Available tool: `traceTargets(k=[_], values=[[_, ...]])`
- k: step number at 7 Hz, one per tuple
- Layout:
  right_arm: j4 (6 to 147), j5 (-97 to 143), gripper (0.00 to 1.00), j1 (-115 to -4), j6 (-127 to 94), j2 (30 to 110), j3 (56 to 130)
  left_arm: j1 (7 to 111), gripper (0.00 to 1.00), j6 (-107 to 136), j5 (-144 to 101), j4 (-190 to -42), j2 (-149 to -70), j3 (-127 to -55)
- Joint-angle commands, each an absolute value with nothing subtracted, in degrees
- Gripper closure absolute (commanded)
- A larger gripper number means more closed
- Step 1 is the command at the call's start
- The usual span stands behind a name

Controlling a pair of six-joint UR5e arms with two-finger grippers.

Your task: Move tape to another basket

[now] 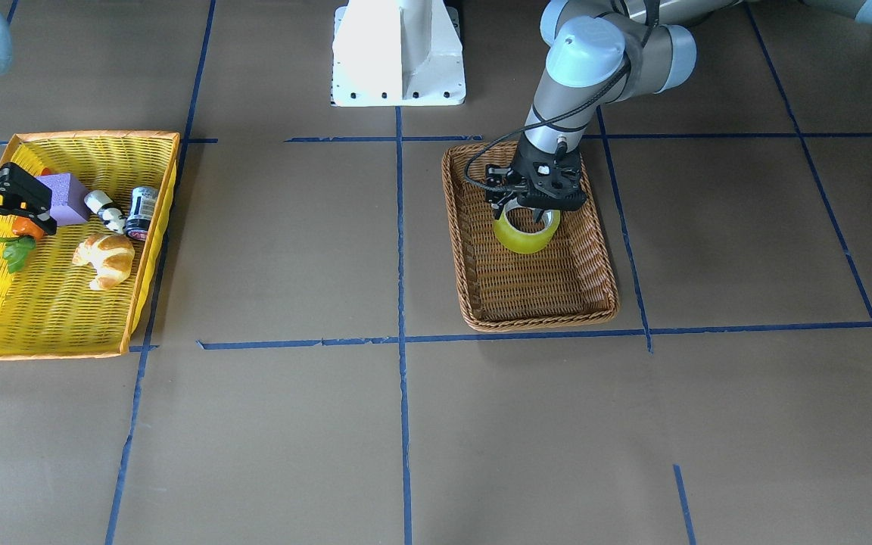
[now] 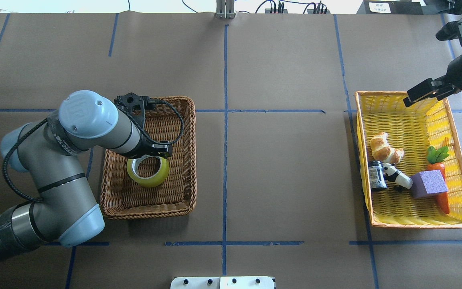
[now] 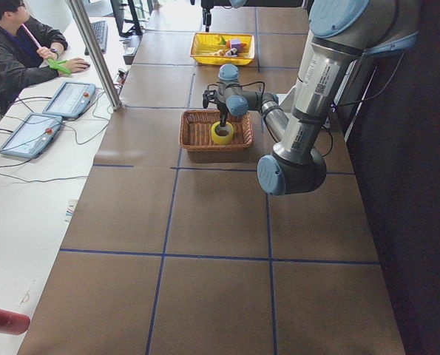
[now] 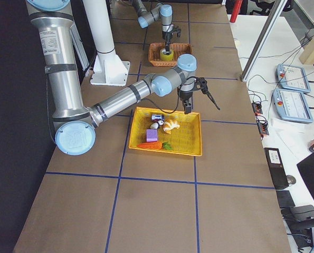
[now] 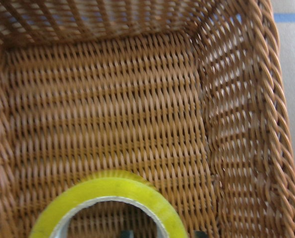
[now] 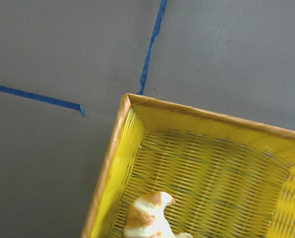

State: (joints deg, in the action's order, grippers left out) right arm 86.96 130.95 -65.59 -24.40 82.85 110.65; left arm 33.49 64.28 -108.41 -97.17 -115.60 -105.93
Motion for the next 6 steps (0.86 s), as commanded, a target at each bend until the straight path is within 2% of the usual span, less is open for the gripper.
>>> traceTargets(k=[1, 4, 6], values=[[89.37, 131.92, 0.0, -70.2, -13.6, 86.99, 110.39, 40.99, 0.0, 53.51, -114.38, -86.45, -115.31, -112.73], [88.68, 139.55, 0.0, -82.4, 7.05, 92.8, 100.24, 56.12, 0.0, 37.42, -125.57, -85.34, -107.26, -114.17], [88.68, 139.92, 0.0, -87.7, 10.02, 93.25, 93.98, 64.04, 0.0, 26.94, -130.23, -85.34, -101.63, -112.95]])
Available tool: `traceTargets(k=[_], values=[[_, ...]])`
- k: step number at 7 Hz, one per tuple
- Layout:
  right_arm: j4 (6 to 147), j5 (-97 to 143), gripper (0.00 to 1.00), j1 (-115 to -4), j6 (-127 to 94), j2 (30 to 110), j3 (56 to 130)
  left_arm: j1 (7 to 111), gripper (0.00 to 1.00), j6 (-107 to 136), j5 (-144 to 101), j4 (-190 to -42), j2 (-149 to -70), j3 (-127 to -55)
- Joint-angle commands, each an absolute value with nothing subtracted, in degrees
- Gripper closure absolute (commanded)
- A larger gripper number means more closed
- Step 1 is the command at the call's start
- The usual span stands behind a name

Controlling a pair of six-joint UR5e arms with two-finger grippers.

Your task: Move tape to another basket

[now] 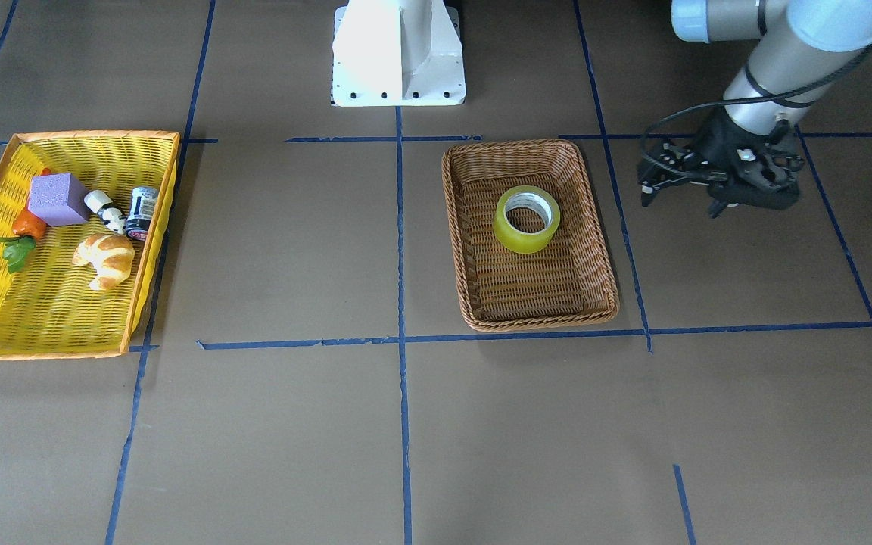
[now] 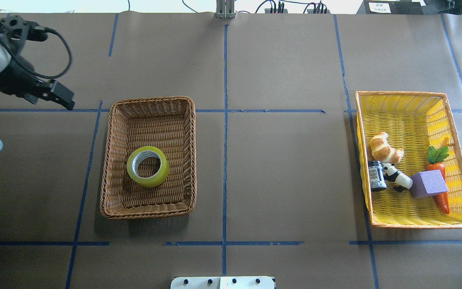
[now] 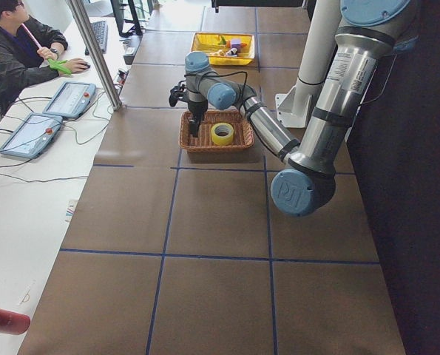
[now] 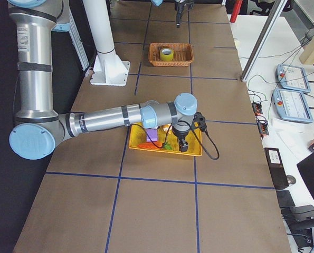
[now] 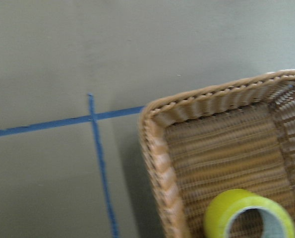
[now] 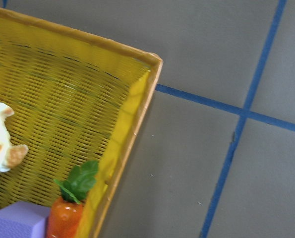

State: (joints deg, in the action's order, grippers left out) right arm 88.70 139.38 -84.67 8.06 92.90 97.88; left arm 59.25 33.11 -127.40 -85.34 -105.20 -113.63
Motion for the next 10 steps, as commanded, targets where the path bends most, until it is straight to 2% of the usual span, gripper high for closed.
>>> traceTargets(k=[1, 3, 6, 10], values=[[88.59, 139.83, 0.0, -87.71, 9.76, 92.47, 93.09, 67.2, 0.0, 25.33, -131.99, -85.43, -98.56, -112.5], [88.42, 139.22, 0.0, -87.71, 10.11, 92.37, 93.34, 74.06, 0.0, 14.65, -133.06, -85.52, -94.59, -107.61], [88.59, 139.13, 0.0, -88.06, 6.6, 92.55, 91.59, 84.97, 0.0, -0.94, -133.33, -85.69, -93.69, -97.41], [88.59, 139.48, 0.0, -90.35, 6.5, 92.46, 90.45, 85.43, 0.0, -0.88, -133.24, -85.87, -92.81, -95.71]])
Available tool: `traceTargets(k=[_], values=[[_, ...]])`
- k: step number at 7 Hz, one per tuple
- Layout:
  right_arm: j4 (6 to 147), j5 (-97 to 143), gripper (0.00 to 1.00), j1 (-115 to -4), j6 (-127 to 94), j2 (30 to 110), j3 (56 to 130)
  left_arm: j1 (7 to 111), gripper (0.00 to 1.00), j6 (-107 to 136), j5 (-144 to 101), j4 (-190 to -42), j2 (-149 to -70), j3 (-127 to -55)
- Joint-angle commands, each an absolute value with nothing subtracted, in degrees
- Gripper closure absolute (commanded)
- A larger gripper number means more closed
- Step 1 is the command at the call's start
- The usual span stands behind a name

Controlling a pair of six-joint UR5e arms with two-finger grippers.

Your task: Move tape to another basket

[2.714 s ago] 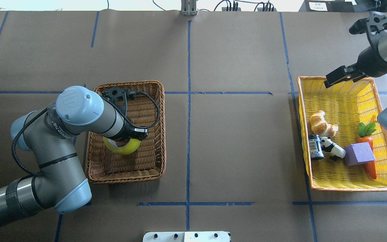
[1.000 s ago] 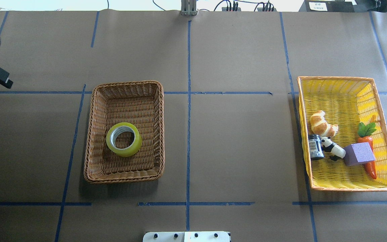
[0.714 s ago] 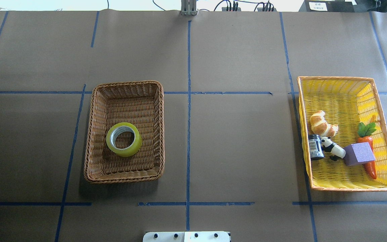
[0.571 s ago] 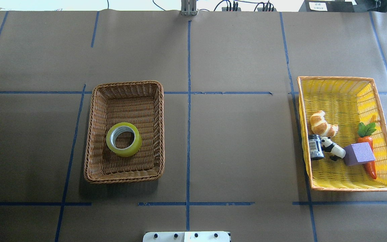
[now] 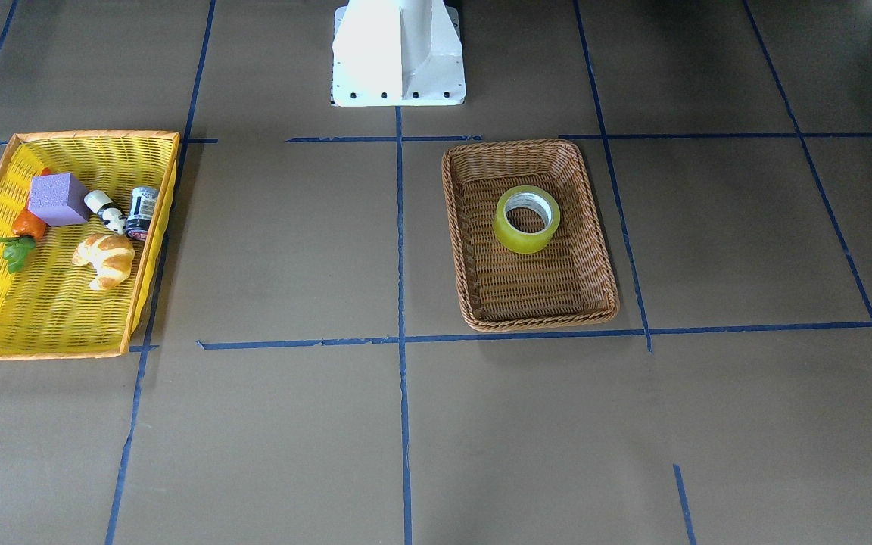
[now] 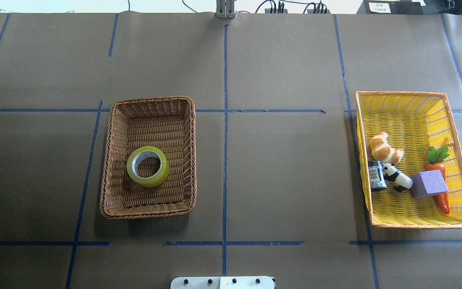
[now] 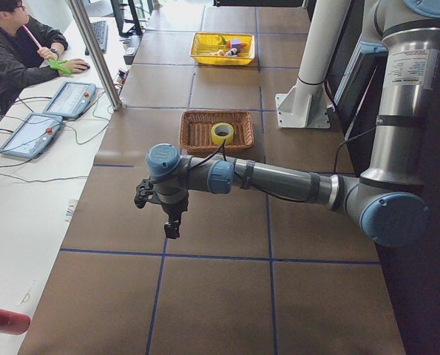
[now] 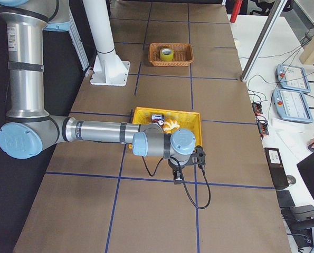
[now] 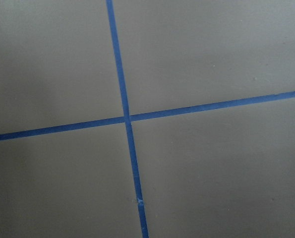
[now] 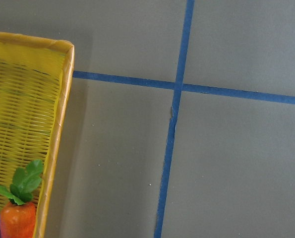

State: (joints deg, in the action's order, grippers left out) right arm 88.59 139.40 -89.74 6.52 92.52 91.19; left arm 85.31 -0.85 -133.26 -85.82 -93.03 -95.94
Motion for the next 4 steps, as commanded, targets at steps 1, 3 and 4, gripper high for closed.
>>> traceTargets(k=[1, 3, 4], values=[[88.59, 139.48, 0.0, -90.61, 6.42, 92.55, 90.27, 86.65, 0.0, -0.88, -133.16, -85.96, -92.81, -94.76], [88.59, 139.39, 0.0, -90.97, 6.33, 92.55, 90.18, 87.36, 0.0, -0.97, -133.24, -86.13, -92.81, -93.96], [88.59, 139.48, 0.0, -91.66, 6.33, 92.46, 89.83, 87.45, 0.0, -0.97, -133.24, -86.13, -92.73, -93.96]])
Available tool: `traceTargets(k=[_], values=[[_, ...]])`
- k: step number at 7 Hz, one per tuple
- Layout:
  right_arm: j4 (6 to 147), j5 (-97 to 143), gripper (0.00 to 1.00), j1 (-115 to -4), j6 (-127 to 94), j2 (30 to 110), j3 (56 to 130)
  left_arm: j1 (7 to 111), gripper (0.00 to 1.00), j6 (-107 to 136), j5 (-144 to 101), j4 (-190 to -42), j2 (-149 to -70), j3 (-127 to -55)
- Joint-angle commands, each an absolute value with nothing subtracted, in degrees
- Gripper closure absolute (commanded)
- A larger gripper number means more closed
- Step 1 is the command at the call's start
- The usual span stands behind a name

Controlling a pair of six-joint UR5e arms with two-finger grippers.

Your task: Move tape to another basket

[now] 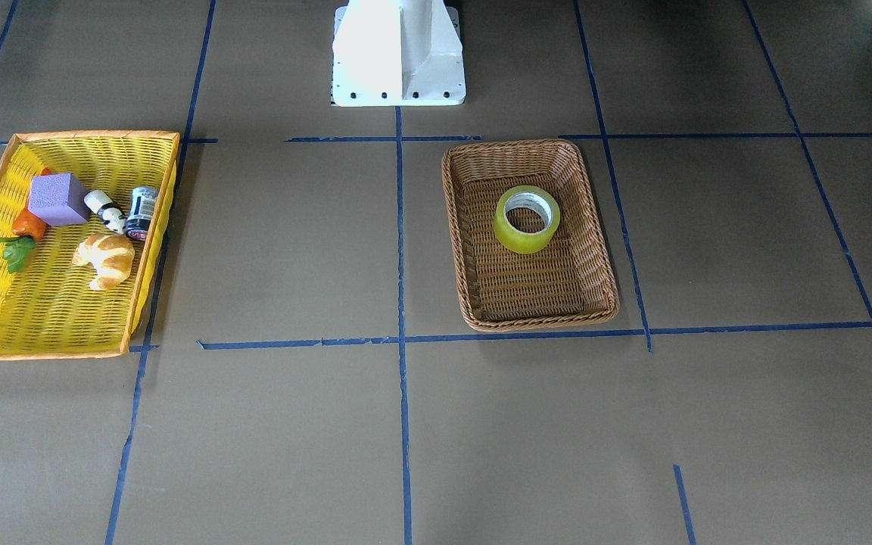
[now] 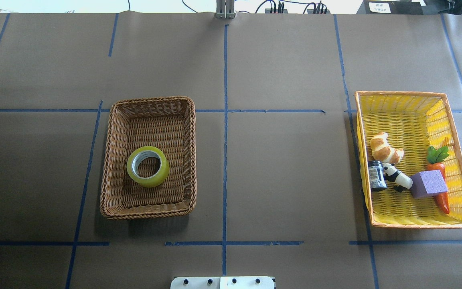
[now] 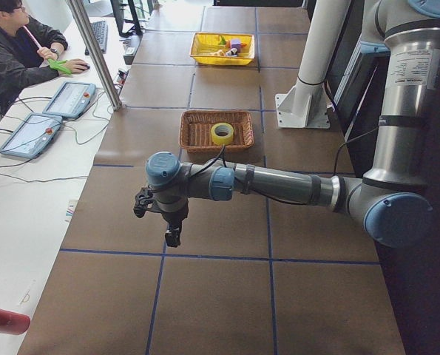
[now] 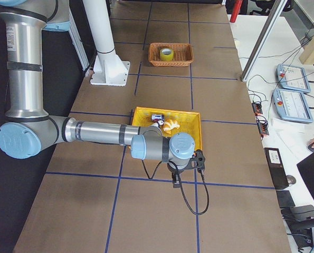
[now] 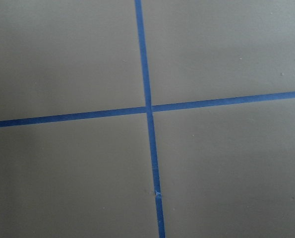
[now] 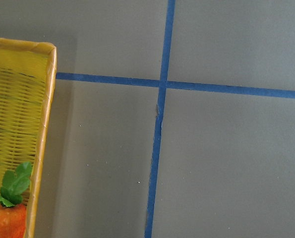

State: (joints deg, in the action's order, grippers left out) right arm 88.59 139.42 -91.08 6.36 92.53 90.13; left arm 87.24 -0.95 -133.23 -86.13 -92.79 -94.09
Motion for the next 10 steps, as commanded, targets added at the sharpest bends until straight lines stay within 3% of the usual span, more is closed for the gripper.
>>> traceTargets(k=[1, 10], values=[[88.59, 139.48, 0.0, -91.76, 6.15, 92.37, 89.82, 87.45, 0.0, -1.05, -133.07, -86.13, -92.46, -93.96], [88.42, 139.39, 0.0, -92.81, -0.79, 90.53, 90.53, 89.03, 0.0, -5.36, -136.85, -86.66, -89.21, -90.44]])
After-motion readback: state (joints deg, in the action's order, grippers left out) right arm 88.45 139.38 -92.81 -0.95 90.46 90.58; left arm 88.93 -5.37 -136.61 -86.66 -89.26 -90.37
